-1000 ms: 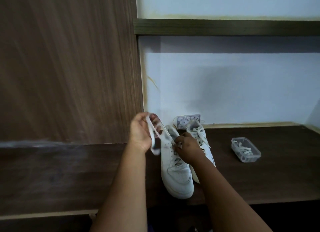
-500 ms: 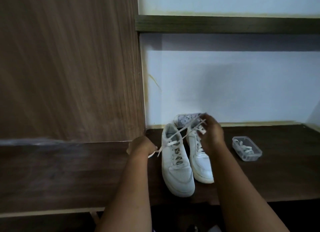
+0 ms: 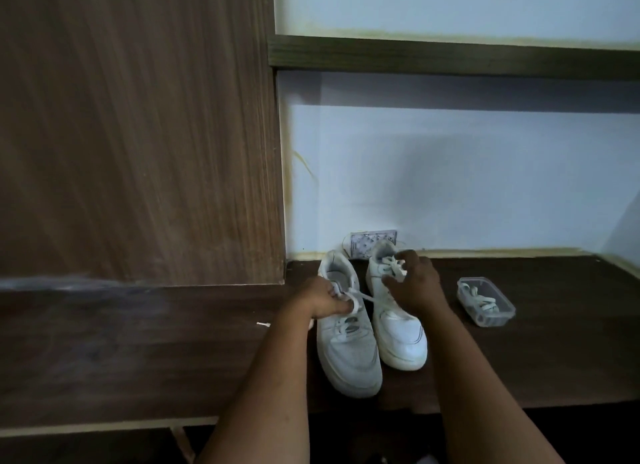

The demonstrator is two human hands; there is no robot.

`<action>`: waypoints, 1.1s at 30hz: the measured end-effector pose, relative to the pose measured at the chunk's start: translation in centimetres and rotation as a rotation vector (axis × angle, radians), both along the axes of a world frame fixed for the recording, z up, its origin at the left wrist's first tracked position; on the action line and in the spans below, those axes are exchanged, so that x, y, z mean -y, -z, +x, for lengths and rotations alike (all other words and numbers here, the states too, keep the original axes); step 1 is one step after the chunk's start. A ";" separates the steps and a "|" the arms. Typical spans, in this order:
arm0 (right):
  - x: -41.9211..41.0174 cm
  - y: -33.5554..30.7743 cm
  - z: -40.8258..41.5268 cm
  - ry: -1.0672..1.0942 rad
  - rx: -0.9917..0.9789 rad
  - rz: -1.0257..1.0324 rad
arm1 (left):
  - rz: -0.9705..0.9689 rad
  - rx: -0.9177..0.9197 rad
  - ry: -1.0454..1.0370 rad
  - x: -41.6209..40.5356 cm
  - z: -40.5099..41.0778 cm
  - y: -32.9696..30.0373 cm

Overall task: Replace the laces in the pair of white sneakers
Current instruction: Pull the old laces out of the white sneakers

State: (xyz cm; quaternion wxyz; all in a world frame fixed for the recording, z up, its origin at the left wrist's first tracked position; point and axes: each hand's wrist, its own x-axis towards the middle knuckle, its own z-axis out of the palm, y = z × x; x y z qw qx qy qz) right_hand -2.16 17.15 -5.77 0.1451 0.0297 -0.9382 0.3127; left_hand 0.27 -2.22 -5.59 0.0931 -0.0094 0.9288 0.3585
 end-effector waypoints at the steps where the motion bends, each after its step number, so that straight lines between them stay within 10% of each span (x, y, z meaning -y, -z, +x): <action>1: 0.9 -0.4 0.2 -0.040 -0.025 -0.058 | -0.036 0.007 0.041 -0.3 -0.1 -0.2; 10: 5.2 -0.3 2.0 -0.236 0.426 -0.163 | -0.194 0.230 0.164 0.7 -0.3 -1.0; 15: 4.2 -2.6 2.9 -0.506 0.719 -1.079 | 0.062 0.068 -0.212 0.8 -1.2 1.0; 20: 1.5 -5.1 1.3 -0.641 0.244 -1.800 | 0.065 0.064 -0.272 0.0 -1.6 2.1; 24: 1.0 -2.7 -0.2 -0.141 0.239 -1.098 | 0.169 0.025 -0.308 -0.4 -2.1 2.3; 33: 2.5 -0.8 -0.1 -0.025 0.032 0.271 | 0.770 0.298 -0.423 -0.6 -1.5 1.5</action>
